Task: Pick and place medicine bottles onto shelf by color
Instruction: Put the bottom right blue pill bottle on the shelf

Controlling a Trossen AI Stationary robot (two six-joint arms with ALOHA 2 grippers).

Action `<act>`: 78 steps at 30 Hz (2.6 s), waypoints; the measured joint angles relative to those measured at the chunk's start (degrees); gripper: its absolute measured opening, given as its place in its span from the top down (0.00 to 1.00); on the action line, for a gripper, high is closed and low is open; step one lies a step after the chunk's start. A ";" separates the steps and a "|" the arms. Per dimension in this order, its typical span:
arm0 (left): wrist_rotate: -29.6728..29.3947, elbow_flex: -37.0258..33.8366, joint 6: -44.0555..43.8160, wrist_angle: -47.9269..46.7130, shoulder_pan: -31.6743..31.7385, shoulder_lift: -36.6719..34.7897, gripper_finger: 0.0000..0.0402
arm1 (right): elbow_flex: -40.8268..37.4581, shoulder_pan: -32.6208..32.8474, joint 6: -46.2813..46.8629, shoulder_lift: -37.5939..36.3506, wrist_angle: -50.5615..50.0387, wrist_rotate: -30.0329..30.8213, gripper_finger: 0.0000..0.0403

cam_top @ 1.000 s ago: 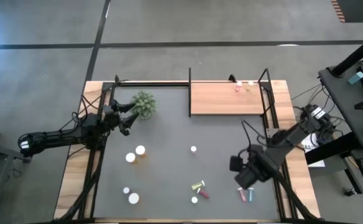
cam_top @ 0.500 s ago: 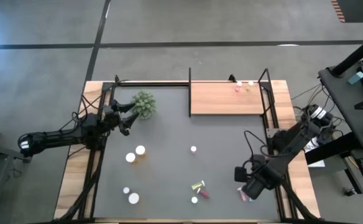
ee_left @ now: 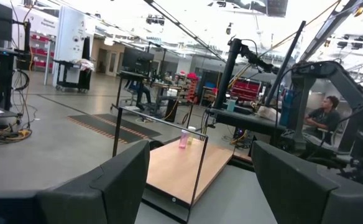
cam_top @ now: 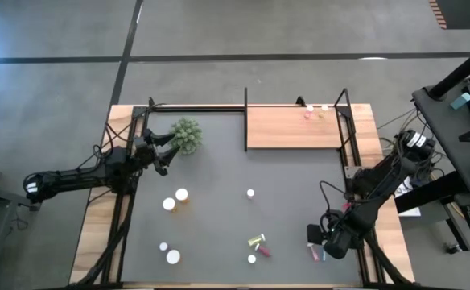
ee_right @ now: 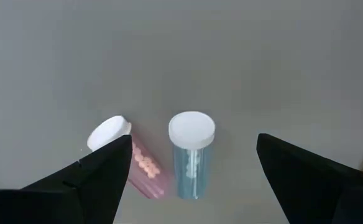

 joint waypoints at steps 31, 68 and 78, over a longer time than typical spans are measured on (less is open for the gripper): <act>0.00 0.00 0.00 -0.01 0.01 0.00 0.33 | 7.74 3.71 4.12 12.38 -0.41 -0.45 0.18; 0.00 0.00 0.01 -0.02 0.00 0.09 0.33 | 9.41 5.30 0.44 13.47 -5.01 1.88 0.18; 0.00 0.00 0.01 -0.02 0.00 0.11 0.33 | 9.39 4.07 0.50 13.40 -7.66 3.16 0.18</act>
